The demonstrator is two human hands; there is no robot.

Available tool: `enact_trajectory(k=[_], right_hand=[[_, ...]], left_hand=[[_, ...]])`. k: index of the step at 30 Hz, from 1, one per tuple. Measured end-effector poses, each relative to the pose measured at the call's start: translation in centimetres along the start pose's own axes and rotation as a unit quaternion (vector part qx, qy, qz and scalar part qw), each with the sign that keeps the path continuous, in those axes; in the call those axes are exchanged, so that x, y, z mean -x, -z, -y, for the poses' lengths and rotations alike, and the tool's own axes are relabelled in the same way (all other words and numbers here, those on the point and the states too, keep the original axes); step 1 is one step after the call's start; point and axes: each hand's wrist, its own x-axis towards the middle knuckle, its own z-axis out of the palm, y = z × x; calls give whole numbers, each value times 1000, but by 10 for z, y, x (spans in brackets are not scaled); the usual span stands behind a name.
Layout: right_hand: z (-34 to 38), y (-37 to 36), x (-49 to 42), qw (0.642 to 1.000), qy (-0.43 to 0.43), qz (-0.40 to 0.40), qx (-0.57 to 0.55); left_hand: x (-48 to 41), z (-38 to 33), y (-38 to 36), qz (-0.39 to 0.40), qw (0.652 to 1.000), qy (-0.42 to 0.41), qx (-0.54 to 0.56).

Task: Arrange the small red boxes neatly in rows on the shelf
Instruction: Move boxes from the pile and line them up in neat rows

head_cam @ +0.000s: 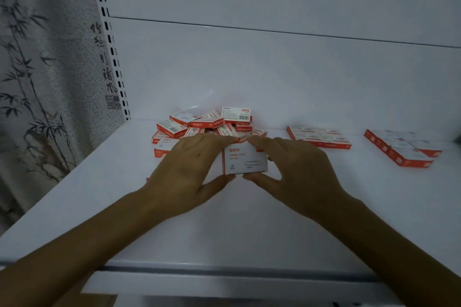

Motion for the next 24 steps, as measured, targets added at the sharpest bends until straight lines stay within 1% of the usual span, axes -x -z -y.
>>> enact_trajectory(k=[3,7,11,13,15,17,21,24], right_hand=[[-20,22,12,1000,-9,12,5],[-60,49,38,996,-72,38,-20],[-108,83,74,991,-128,30,-23],[-133,98,99,988,-149,24,-9],[-158,114,126,984,-179,21,-6],[-185,128,156,975,-219,36,-5],[-236,158,212,958,-272,91,21],[-265,173,232,950,-296,94,14]], left_hand=[[-17,-26,-3,18,1000,-10,0],[-49,-70,-25,39,999,-18,2],[-80,-129,-60,58,996,-2,61],[-94,-160,-82,71,994,-10,78],[-110,-192,-105,96,993,-18,74],[-126,-221,-131,139,988,-23,58],[-154,-279,-173,192,976,-86,46],[-176,-302,-195,189,976,-105,38]])
